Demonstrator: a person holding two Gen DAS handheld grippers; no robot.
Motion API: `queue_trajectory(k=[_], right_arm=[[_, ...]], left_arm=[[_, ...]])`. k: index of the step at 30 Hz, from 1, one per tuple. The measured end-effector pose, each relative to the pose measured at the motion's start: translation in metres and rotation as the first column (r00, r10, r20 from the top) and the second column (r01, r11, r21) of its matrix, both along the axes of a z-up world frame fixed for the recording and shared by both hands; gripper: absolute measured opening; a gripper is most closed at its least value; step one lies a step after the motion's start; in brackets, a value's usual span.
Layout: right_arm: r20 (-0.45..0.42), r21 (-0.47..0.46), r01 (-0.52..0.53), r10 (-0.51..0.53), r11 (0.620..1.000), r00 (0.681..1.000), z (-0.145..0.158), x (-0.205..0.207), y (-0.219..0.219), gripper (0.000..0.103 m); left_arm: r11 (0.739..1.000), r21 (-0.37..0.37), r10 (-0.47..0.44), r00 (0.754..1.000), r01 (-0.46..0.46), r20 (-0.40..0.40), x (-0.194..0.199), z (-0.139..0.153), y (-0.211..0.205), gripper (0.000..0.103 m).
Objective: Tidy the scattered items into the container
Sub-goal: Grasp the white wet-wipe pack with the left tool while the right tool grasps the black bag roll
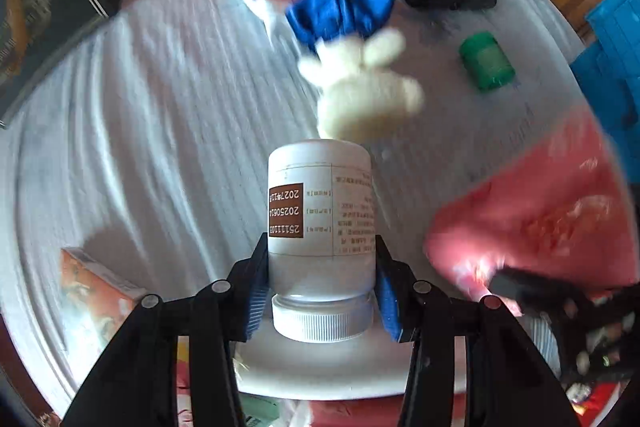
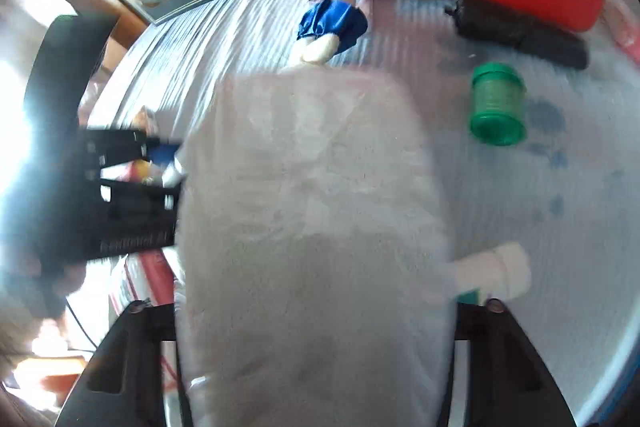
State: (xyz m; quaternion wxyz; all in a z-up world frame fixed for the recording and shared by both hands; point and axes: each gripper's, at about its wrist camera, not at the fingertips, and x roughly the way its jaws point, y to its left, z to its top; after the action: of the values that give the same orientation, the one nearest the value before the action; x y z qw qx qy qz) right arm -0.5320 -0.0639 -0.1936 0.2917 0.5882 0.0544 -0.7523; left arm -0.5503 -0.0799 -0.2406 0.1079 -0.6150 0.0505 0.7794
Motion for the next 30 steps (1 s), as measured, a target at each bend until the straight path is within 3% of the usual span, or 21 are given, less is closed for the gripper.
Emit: queue_trajectory(k=[1, 5, 7, 10, 15, 18, 20, 22, 24, 26, 28, 30], right_arm=[[-0.052, -0.003, 0.019, -0.019, 1.000, 0.998, 0.013, -0.002, 0.006, 0.102], [-0.183, -0.072, 0.083, -0.095, 0.994, 0.979, 0.059, -0.028, 0.029, 0.103], [-0.232, -0.061, 0.143, -0.153, 0.988, 0.961, 0.064, -0.052, 0.045, 0.103], [-0.271, -0.055, 0.254, -0.259, 0.966, 0.927, 0.058, -0.088, 0.096, 0.103], [-0.329, -0.029, 0.326, -0.317, 0.945, 0.890, 0.027, -0.151, 0.121, 0.103], [-0.376, -0.056, 0.334, -0.330, 0.941, 0.866, 0.017, -0.175, 0.127, 0.103], [-0.317, -0.025, 0.333, -0.324, 0.942, 0.891, -0.002, -0.190, 0.123, 0.103], [-0.336, 0.010, 0.304, -0.283, 0.953, 0.898, -0.004, -0.184, 0.116, 0.103], [-0.298, 0.026, 0.262, -0.243, 0.965, 0.923, -0.001, -0.172, 0.111, 0.096], [-0.234, 0.096, 0.181, -0.155, 0.979, 0.960, -0.005, -0.151, 0.101, 0.073], [-0.133, 0.077, 0.158, -0.147, 0.984, 0.980, -0.012, -0.132, 0.104, 0.069], [-0.131, 0.099, 0.141, -0.128, 0.985, 0.983, -0.010, -0.117, 0.104, 0.069]], left_arm=[[0.999, -0.002, 0.032, 0.999, -0.032, -0.042, -0.008, 0.013, -0.002, 0.046], [0.986, 0.074, 0.157, 0.978, -0.147, -0.140, -0.050, 0.046, -0.011, 0.062], [0.975, 0.081, 0.218, 0.961, -0.207, -0.169, -0.079, 0.048, -0.013, 0.062], [0.962, 0.098, 0.267, 0.951, -0.254, -0.154, -0.122, 0.033, -0.013, 0.062], [0.959, 0.071, 0.282, 0.952, -0.275, -0.119, -0.153, -0.018, -0.003, 0.062], [0.980, 0.019, 0.200, 0.963, -0.200, -0.181, -0.149, -0.027, 0.015, 0.070], [0.989, -0.001, 0.146, 0.975, -0.149, -0.170, -0.143, -0.028, 0.025, 0.066], [0.992, 0.002, 0.122, 0.984, -0.123, -0.133, -0.132, -0.028, 0.027, 0.063], [0.995, -0.007, 0.103, 0.989, -0.104, -0.106, -0.120, -0.028, 0.025, 0.058], [0.996, -0.006, 0.089, 0.994, -0.090, -0.065, -0.110, -0.027, 0.021, 0.055], [0.997, 0.011, 0.080, 0.996, -0.080, -0.033, -0.099, -0.026, 0.014, 0.053], [0.998, -0.003, 0.067, 0.996, -0.067, -0.051, -0.094, -0.022, 0.010, 0.053]])
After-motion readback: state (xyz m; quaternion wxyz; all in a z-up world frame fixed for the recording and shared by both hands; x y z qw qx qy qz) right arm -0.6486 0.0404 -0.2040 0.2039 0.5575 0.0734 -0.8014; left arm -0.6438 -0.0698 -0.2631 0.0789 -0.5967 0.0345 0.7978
